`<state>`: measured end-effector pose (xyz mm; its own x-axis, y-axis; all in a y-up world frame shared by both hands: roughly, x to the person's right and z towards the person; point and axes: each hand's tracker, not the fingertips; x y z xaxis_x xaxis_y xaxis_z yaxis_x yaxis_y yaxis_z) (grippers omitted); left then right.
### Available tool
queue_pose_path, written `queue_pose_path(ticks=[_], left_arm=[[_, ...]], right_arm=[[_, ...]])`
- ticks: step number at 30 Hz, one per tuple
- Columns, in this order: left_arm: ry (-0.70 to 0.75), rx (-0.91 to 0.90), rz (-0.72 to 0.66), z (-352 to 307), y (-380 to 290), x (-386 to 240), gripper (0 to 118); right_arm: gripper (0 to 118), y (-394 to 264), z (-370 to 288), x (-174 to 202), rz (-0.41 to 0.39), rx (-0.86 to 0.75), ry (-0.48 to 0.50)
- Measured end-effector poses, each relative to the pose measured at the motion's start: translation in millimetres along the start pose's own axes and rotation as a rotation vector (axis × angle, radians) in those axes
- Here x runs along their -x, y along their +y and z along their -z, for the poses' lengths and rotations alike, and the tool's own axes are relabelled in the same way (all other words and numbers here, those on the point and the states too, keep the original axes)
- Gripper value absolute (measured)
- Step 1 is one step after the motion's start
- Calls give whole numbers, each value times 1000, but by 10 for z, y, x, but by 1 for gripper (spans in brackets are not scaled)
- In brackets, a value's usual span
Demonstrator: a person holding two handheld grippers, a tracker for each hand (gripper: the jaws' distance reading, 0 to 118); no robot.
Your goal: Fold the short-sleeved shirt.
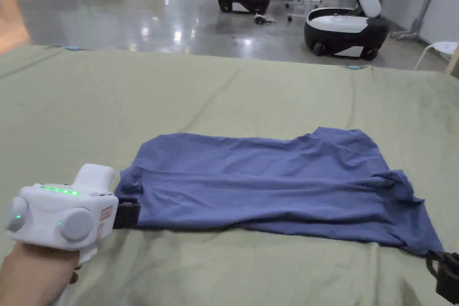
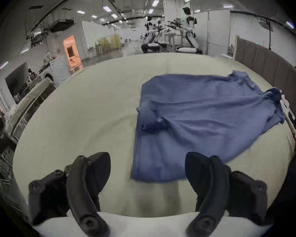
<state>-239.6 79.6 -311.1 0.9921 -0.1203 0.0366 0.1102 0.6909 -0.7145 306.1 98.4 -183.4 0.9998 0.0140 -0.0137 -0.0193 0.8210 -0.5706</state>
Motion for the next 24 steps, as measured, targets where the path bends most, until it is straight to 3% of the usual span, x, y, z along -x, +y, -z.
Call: queue_pose_path(ticks=[2, 3, 4, 5, 6, 7, 10, 11, 13, 14, 15, 16, 18, 24], left_arm=[[7, 53, 25, 161, 37, -57, 86], [31, 95, 26, 214, 38, -58, 65], [-13, 85, 50, 244, 33, -82, 8], [-24, 68, 46, 220, -6, -154, 5], [29, 54, 85, 201, -18, -198, 5], [27, 50, 113, 121, -44, -267, 5], [17, 50, 97, 80, -63, -278, 5], [6, 53, 82, 188, -34, -153, 5], [-19, 63, 56, 192, -22, -101, 4], [-28, 65, 48, 189, -11, -71, 4], [-31, 69, 51, 186, 7, -49, 4], [-15, 57, 61, 151, 19, -48, 4], [-2, 56, 96, 56, 84, -50, 4], [-20, -46, 93, -529, 434, -23, 3]], right_arm=[[4, 38, 207, -137, -9, 37, -4], [13, 93, 295, -179, -11, 59, -12], [47, 150, 389, -229, -6, 74, -10], [81, 192, 520, -280, 0, 118, -6], [105, 238, 643, -319, 1, 153, -6], [109, 281, 758, -366, 0, 177, -8], [108, 373, 1068, -469, 15, 211, -48], [102, 402, 1180, -507, 27, 263, -34], [51, 407, 1310, -535, 56, 308, 16], [36, 433, 1268, -532, 46, 276, 7], [11, 488, 1211, -521, 36, 257, 34], [11, 534, 1129, -491, 29, 228, 79], [11, 637, 958, -415, -6, 203, 40], [11, 1068, 435, -408, -6, 116, 100]])
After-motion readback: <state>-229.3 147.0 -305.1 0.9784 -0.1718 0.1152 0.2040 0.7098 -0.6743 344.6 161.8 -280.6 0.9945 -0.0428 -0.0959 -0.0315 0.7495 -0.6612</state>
